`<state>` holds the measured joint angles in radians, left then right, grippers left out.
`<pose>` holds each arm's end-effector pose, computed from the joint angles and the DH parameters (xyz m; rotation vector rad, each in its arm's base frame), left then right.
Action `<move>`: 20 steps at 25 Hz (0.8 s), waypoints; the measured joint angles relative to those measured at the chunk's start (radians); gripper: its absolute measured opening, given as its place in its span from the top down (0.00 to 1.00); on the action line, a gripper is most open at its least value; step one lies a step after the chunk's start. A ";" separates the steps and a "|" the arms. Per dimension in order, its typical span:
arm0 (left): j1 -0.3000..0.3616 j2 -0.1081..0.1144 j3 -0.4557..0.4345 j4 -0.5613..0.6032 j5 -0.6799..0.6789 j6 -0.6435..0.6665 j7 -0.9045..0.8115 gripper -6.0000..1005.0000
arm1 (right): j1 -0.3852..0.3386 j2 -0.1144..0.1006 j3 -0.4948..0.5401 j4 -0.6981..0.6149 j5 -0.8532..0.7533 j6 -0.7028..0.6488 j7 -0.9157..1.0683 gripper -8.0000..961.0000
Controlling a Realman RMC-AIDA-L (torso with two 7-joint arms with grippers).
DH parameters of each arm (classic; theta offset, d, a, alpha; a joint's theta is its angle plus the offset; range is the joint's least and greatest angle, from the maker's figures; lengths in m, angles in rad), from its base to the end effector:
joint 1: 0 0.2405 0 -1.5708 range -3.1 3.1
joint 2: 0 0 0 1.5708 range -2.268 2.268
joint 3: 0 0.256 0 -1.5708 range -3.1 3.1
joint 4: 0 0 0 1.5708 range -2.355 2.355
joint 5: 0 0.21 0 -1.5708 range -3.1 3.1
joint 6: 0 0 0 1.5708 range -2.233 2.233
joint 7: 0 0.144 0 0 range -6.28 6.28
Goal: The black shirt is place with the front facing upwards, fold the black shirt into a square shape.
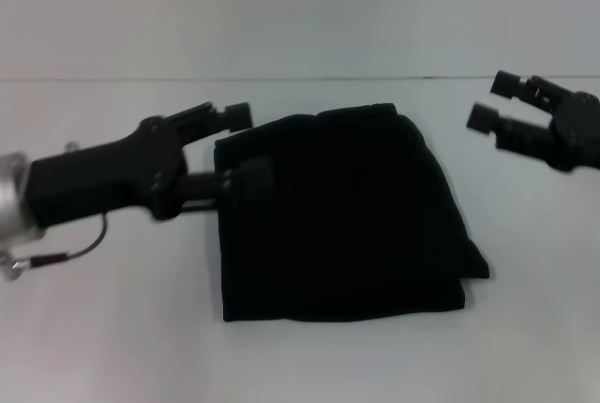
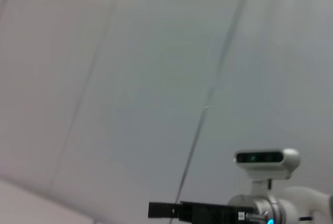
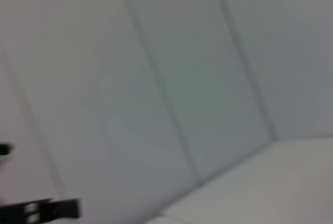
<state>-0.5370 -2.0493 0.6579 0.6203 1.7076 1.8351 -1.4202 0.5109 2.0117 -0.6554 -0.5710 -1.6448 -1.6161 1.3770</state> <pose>-0.2216 0.3191 0.0378 -2.6758 -0.5185 -1.2640 0.2531 0.3428 0.0491 -2.4488 0.6176 1.1201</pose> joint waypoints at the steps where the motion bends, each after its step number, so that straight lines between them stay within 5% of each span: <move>1: 0.016 0.000 -0.016 0.002 -0.002 0.039 0.019 0.05 | -0.005 -0.005 -0.004 0.000 -0.004 -0.049 -0.019 0.10; 5: 0.079 -0.003 -0.052 0.010 0.002 0.125 0.046 0.05 | -0.008 -0.020 -0.020 -0.008 -0.063 -0.203 -0.069 0.04; 10: 0.119 -0.007 -0.045 0.019 0.043 0.135 0.042 0.06 | 0.029 0.000 -0.031 -0.060 -0.223 -0.247 -0.027 0.05; 20: 0.052 0.020 -0.039 0.020 0.298 0.125 -0.027 0.06 | 0.088 0.027 -0.046 -0.053 -0.384 -0.184 0.024 0.05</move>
<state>-0.4852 -2.0297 0.6189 0.6407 2.0053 1.9604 -1.4471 0.5992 2.0390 -0.7018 -0.6243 -2.0285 -1.7998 1.4009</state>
